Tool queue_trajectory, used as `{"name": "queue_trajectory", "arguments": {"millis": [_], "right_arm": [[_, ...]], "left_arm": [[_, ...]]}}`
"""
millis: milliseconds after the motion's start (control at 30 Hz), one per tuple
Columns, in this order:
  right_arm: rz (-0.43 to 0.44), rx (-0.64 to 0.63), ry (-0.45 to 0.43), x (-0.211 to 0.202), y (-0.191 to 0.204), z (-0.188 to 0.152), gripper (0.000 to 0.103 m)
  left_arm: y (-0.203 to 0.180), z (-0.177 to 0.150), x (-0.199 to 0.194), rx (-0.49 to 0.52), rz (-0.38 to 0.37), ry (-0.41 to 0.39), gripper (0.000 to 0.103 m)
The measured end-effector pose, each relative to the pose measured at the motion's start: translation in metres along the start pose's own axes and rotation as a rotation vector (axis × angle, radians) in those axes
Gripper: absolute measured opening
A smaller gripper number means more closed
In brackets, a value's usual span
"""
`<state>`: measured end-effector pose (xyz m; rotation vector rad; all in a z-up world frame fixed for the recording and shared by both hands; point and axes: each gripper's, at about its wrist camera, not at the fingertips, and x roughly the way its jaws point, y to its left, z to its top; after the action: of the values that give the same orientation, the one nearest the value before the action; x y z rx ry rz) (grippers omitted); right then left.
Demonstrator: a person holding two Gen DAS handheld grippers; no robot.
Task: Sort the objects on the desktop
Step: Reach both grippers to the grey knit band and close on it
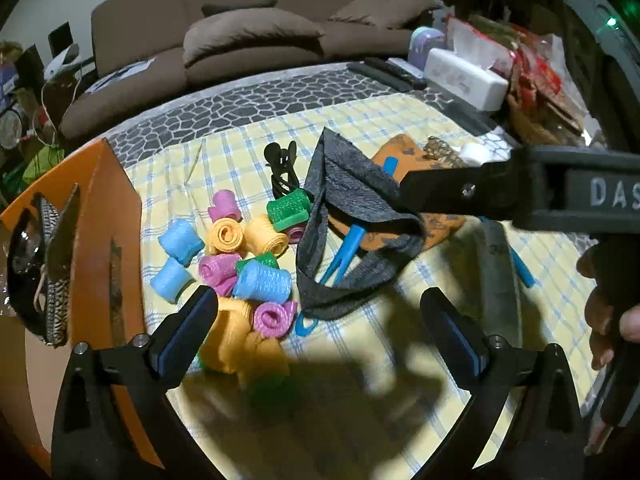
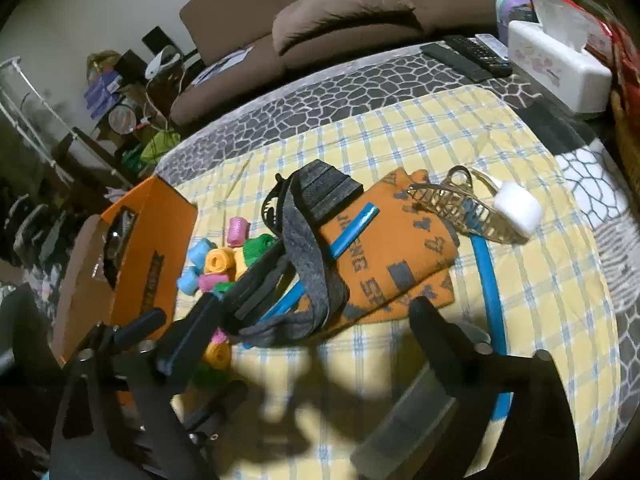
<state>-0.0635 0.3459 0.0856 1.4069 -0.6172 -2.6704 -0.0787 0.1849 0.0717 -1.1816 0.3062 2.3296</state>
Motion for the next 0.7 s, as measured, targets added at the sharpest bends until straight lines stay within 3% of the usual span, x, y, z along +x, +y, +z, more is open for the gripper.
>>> {"name": "queue_trajectory", "arguments": {"millis": [67, 167, 300, 433, 567, 700], "right_arm": [[-0.007, -0.008, 0.008, 0.009, 0.0, 0.002, 0.078], [-0.023, -0.045, 0.012, 0.023, 0.002, 0.006, 0.057], [-0.063, -0.103, 0.054, 0.046, 0.006, 0.006, 0.045], [-0.083, -0.128, 0.062, 0.055, 0.007, 0.004, 0.018], [-0.079, -0.144, 0.044, 0.05, 0.012, 0.002, 0.015], [-0.033, -0.131, 0.004, 0.036, 0.017, 0.007, 0.014]], "left_arm": [[0.002, 0.002, 0.007, -0.01, 0.004, 0.008, 0.085], [0.004, 0.003, 0.017, -0.02, -0.003, 0.022, 0.074], [0.004, 0.006, 0.019, -0.026, -0.01, 0.002, 0.06], [0.006, 0.011, 0.018, -0.042, -0.02, -0.014, 0.032], [0.008, 0.011, 0.015, -0.046, -0.033, -0.017, 0.013], [0.01, 0.013, 0.005, -0.063, -0.058, -0.039, 0.006]]}}
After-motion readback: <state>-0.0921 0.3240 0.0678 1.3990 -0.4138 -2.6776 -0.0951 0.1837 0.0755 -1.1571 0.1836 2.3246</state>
